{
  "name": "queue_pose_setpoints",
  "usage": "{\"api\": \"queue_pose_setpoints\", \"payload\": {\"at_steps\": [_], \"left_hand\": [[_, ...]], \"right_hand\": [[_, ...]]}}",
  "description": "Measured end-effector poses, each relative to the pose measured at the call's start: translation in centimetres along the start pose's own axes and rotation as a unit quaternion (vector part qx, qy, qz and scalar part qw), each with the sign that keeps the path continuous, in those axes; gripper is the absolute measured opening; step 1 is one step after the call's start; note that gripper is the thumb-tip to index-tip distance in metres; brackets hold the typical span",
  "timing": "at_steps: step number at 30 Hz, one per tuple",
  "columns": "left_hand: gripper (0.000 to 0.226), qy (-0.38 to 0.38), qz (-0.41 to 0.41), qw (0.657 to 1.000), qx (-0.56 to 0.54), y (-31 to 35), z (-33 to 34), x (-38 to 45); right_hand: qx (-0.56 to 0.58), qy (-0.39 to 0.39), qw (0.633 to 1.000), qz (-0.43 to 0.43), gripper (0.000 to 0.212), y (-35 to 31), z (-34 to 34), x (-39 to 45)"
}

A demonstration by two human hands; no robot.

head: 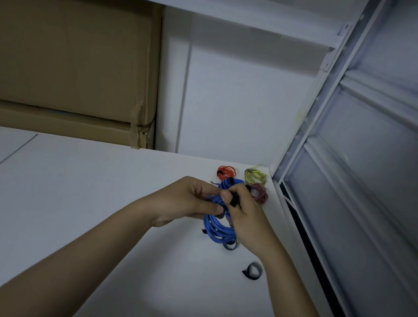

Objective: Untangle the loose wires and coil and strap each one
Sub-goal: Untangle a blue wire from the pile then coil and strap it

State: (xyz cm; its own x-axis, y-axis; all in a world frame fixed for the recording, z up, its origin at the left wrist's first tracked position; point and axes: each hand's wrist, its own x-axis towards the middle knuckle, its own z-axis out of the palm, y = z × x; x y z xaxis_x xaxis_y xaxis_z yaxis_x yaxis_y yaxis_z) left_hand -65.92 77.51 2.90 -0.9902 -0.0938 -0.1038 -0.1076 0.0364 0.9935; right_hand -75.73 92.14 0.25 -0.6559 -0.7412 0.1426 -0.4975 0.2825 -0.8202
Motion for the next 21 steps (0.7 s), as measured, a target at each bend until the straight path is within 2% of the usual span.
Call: {"api": "queue_pose_setpoints", "payload": {"at_steps": [4,7,10,16,19,21], "left_hand": [[0.017,0.030,-0.002,0.995,-0.098,-0.2,0.3,0.1],[0.039,0.046,-0.033,0.992,-0.113,-0.2,0.1,0.3],[0.046,0.037,-0.048,0.993,-0.102,-0.3,-0.3,0.5],[0.020,0.021,-0.025,0.996,-0.077,-0.9,-0.4,0.4],[0.020,0.025,-0.027,0.992,-0.124,-1.2,-0.3,0.5],[0.022,0.041,-0.026,0.989,-0.139,-1.2,-0.2,0.6]], "right_hand": [[0.059,0.011,0.998,-0.003,0.022,-0.3,-0.3,0.2],[0.052,0.024,0.998,-0.010,0.029,-0.3,-0.3,0.6],[0.033,0.029,0.999,-0.021,0.027,-0.2,-0.1,0.7],[0.000,-0.001,1.000,-0.014,0.029,-0.6,-0.4,0.9],[-0.027,-0.015,1.000,-0.005,0.037,-0.6,-0.6,1.2],[-0.026,0.014,0.999,-0.024,0.034,-0.4,-0.5,1.1]]}}
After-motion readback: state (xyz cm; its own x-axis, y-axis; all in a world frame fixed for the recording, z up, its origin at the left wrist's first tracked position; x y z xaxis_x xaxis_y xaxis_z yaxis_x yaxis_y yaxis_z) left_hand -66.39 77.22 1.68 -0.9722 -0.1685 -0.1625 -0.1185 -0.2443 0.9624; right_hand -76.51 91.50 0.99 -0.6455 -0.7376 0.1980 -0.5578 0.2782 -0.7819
